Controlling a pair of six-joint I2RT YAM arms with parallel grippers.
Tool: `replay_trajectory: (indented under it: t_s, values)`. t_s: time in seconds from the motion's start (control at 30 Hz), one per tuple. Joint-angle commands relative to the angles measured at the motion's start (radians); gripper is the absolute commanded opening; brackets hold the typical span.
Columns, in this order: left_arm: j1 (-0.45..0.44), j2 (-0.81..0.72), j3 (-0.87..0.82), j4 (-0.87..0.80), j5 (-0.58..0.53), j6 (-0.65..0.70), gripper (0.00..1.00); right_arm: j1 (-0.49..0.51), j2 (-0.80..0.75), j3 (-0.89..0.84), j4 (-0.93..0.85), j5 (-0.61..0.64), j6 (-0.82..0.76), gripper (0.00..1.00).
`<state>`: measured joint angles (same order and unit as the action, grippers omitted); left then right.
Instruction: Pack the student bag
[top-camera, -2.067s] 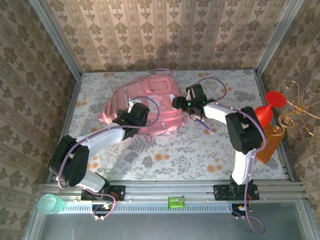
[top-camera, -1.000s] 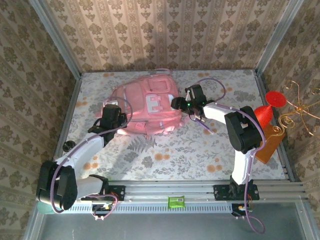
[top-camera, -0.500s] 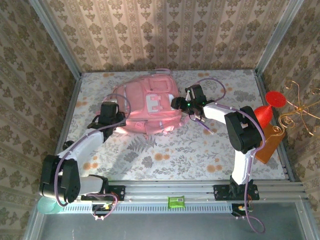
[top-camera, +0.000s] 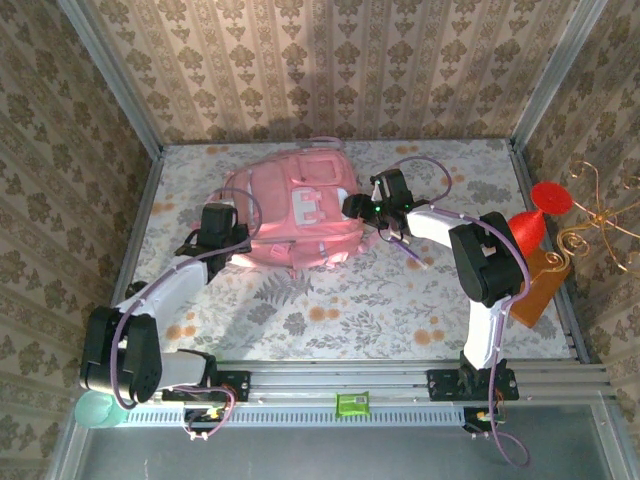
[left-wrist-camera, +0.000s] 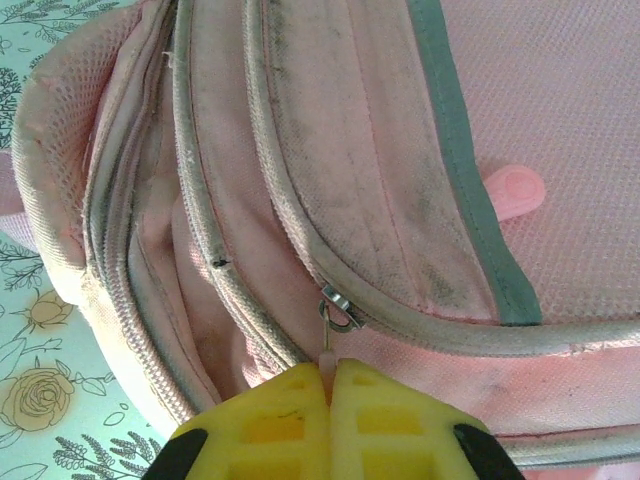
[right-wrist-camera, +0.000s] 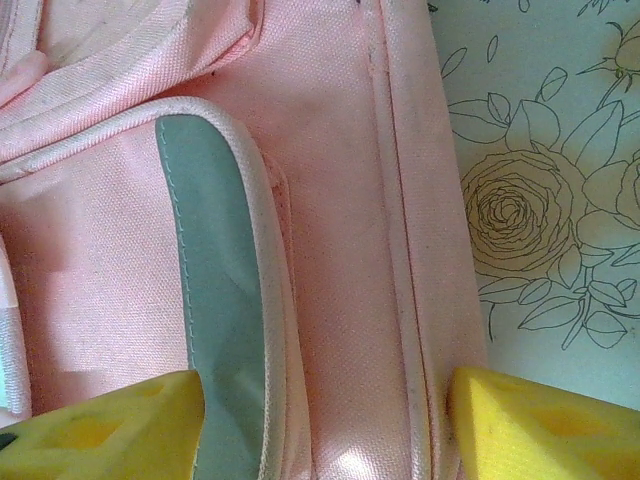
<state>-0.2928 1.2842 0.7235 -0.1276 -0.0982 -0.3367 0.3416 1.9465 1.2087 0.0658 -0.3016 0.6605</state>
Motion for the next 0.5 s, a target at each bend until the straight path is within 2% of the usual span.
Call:
replay_trajectory:
  t_s: [0.0,0.2,0.33,0.47]
  values:
    - [-0.005,-0.029,0.001,-0.009,0.129,0.021,0.00,-0.024,-0.012,-0.005,-0.060,-0.012,-0.019,0.68]
    - [-0.006,-0.069,-0.029,-0.020,0.277,0.006,0.00,-0.009,-0.151,-0.026,-0.186,0.076,-0.088,0.69]
    - [-0.011,-0.090,-0.045,-0.027,0.286,0.000,0.00,0.043,-0.243,-0.069,-0.275,0.165,-0.117,0.72]
    - [-0.016,-0.107,-0.055,-0.041,0.273,0.000,0.00,0.116,-0.322,-0.146,-0.305,0.189,-0.099,0.73]
